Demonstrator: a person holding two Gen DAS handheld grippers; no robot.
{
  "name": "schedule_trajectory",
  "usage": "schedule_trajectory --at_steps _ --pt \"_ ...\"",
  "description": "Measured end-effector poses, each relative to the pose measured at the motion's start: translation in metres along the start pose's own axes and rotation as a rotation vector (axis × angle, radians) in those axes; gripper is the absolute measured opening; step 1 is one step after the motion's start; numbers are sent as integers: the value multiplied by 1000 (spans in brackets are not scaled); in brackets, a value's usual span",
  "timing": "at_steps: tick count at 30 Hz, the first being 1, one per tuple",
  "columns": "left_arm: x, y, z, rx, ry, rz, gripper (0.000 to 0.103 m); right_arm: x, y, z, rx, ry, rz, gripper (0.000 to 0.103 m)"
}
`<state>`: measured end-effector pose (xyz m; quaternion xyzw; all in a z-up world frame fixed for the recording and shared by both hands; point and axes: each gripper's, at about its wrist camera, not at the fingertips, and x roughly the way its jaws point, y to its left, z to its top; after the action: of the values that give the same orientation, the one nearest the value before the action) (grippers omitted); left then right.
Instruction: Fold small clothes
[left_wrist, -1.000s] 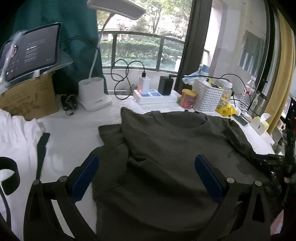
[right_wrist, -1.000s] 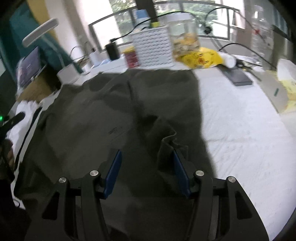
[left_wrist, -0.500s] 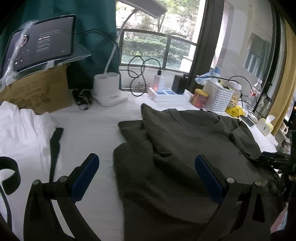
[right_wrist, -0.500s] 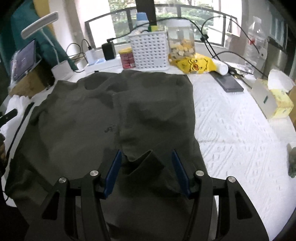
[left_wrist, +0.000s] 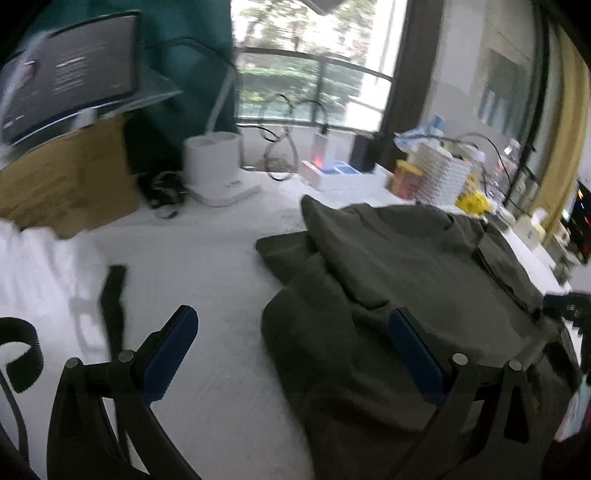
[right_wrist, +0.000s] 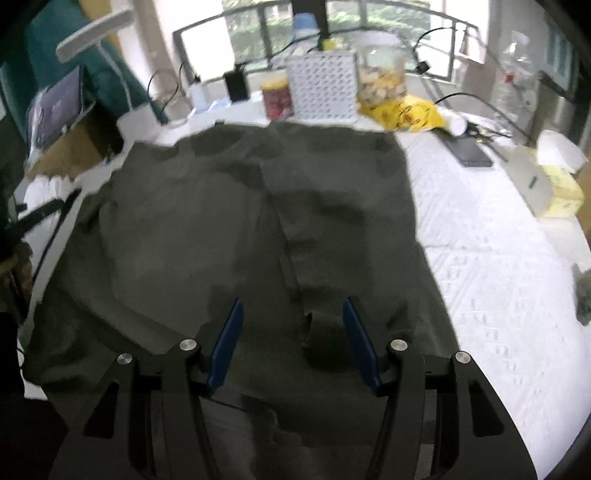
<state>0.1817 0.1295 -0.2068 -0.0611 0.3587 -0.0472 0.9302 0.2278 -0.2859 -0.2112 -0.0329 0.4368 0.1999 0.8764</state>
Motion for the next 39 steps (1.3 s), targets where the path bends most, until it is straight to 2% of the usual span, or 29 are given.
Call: schedule_trajectory --at_steps 4,5,6,8,9,10,11,13,15,17,20,24,25,26,27,28,29,31,34,39 --pt "26 -8 7 100 62 -56 101 -7 -2 2 29 -32 -22 59" --pt "32 -8 8 114 73 -62 95 -8 -1 2 34 -35 -25 59" --pt "38 -8 8 124 90 -71 89 -9 -2 2 40 -37 -27 59" --pt "51 -4 9 116 137 -95 62 -10 -3 2 51 -41 -34 59" --pt "56 -2 9 110 150 -114 54 -10 -2 2 54 -42 -35 59" --pt "59 -1 8 106 159 -130 40 -10 -3 2 59 -42 -36 60" --pt "60 2 7 95 168 -146 31 -10 -3 2 61 -42 -38 59" --pt "55 8 7 63 150 -158 17 -10 -4 3 64 -43 -37 59" --pt "47 16 8 21 113 -138 15 -9 -3 3 62 -44 -35 59" --pt "37 27 5 -36 77 -100 7 -8 -2 4 59 -43 -25 59" --pt "25 35 -5 -85 61 -53 7 -4 -1 6 51 -40 -9 59" --pt "17 48 -21 -165 101 33 11 2 -2 8 46 -33 11 59" --pt "16 49 -22 -172 109 55 19 4 -3 8 47 -30 16 59" --pt "16 49 -21 -169 111 78 34 5 -4 8 47 -29 19 59" --pt "14 49 -18 -162 109 117 44 6 -5 8 46 -28 22 59" --pt "11 49 -14 -163 97 137 64 7 -6 8 46 -29 25 59" --pt "7 47 -8 -166 71 128 77 7 -7 8 48 -31 27 59" --pt "3 40 5 -142 33 102 84 8 -12 9 56 -38 34 59" --pt "18 23 22 -56 40 81 85 9 -18 10 72 -47 37 59" --pt "72 14 35 78 149 62 85 7 -26 16 92 -72 40 59"
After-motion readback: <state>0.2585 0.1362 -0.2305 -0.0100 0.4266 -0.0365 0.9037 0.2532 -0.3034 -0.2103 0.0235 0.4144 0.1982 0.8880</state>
